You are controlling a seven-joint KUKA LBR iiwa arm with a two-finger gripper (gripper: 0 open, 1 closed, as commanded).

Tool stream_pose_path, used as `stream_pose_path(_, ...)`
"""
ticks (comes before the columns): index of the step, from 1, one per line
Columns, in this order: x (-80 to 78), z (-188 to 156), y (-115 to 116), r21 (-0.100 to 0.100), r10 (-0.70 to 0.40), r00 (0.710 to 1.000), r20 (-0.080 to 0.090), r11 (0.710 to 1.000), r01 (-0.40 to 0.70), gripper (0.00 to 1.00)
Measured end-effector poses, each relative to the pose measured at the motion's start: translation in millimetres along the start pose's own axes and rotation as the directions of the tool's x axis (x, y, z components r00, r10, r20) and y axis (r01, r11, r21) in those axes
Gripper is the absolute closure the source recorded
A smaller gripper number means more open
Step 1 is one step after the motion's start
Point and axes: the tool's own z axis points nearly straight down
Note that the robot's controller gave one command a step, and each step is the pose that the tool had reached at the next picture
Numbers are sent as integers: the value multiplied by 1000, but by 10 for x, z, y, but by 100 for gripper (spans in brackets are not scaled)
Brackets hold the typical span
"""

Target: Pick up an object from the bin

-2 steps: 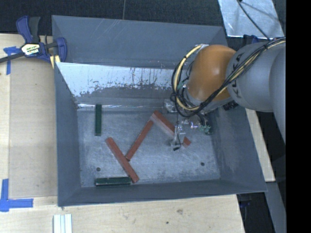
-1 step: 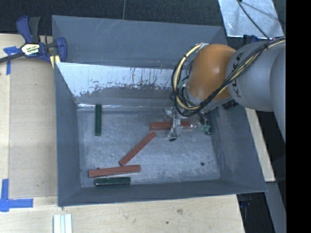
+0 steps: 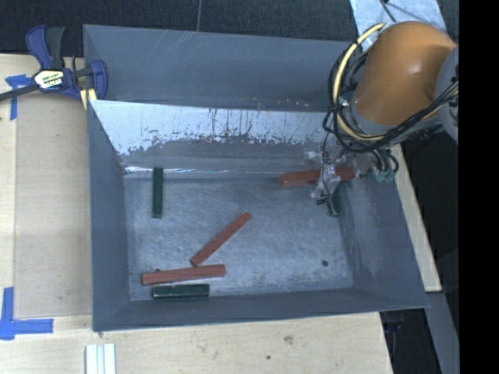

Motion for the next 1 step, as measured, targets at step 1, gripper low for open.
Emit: stream_pose_path(1, 32, -258, -30, -2, 10, 1000, -4, 1000, -10, 100)
